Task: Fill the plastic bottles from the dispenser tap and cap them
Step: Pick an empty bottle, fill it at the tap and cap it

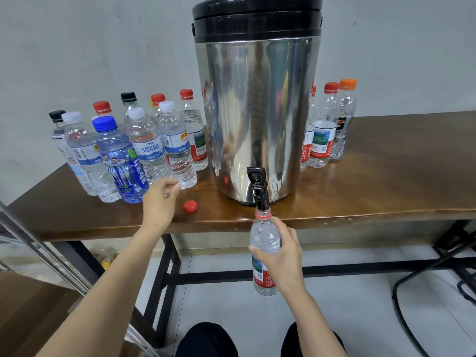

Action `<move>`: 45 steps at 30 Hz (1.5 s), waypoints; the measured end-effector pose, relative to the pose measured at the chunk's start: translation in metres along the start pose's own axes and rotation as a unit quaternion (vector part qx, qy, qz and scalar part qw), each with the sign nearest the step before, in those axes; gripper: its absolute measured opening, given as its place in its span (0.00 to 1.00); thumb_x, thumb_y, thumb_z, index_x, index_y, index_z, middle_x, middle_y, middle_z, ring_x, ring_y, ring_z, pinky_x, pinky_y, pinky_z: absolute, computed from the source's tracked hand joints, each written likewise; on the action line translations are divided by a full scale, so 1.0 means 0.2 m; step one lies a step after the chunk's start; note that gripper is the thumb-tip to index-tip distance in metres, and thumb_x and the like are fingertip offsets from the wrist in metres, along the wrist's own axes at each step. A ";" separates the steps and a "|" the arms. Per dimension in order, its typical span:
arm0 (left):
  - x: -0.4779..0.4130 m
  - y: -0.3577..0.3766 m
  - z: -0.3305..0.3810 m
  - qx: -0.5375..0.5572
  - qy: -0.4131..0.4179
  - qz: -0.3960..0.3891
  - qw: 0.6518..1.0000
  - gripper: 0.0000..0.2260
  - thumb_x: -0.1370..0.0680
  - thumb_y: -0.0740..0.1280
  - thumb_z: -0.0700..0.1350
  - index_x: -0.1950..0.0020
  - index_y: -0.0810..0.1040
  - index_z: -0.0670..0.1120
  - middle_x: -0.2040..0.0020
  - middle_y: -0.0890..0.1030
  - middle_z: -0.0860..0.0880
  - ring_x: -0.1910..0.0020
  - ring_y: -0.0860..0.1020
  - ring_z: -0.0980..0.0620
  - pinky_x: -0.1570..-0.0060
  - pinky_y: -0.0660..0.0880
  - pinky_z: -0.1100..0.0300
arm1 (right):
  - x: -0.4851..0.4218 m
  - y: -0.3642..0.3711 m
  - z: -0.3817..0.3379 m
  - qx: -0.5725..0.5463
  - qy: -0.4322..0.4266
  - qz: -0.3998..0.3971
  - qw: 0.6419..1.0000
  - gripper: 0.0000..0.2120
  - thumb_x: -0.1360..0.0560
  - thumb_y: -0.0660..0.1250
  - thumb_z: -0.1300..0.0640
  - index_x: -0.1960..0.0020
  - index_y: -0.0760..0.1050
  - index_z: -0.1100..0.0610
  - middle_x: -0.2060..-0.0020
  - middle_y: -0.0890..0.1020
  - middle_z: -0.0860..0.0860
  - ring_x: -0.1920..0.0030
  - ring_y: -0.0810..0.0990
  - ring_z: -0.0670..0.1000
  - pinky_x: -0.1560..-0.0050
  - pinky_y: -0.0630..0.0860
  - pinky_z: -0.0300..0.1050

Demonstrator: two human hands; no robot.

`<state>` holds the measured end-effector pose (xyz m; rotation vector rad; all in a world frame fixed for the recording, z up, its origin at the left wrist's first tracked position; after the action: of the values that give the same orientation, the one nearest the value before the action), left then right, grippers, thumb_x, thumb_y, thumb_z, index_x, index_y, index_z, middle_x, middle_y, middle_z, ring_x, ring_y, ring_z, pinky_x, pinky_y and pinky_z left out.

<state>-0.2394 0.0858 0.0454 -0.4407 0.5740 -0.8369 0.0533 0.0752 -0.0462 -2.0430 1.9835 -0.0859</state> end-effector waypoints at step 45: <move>-0.13 -0.58 0.66 0.109 0.149 -0.099 0.978 0.14 0.28 0.75 0.36 0.43 0.83 0.40 0.56 0.84 0.54 0.59 0.83 0.64 0.56 0.76 0.73 | -0.28 0.60 -0.99 -0.001 -0.182 -0.112 0.977 0.37 0.33 0.80 0.55 0.28 0.68 0.49 0.36 0.72 0.52 0.35 0.72 0.51 0.33 0.71 0.49</move>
<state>-0.2359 0.0567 0.2194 -0.1725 0.7136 -1.1567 -0.1131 0.0968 0.1223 -2.0972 1.5339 0.2286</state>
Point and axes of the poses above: each hand's wrist, its own x-axis away from the middle knuckle, its own y-axis out of the palm, z = x × y, the point moved 6 cm from there along -x, towards the middle knuckle
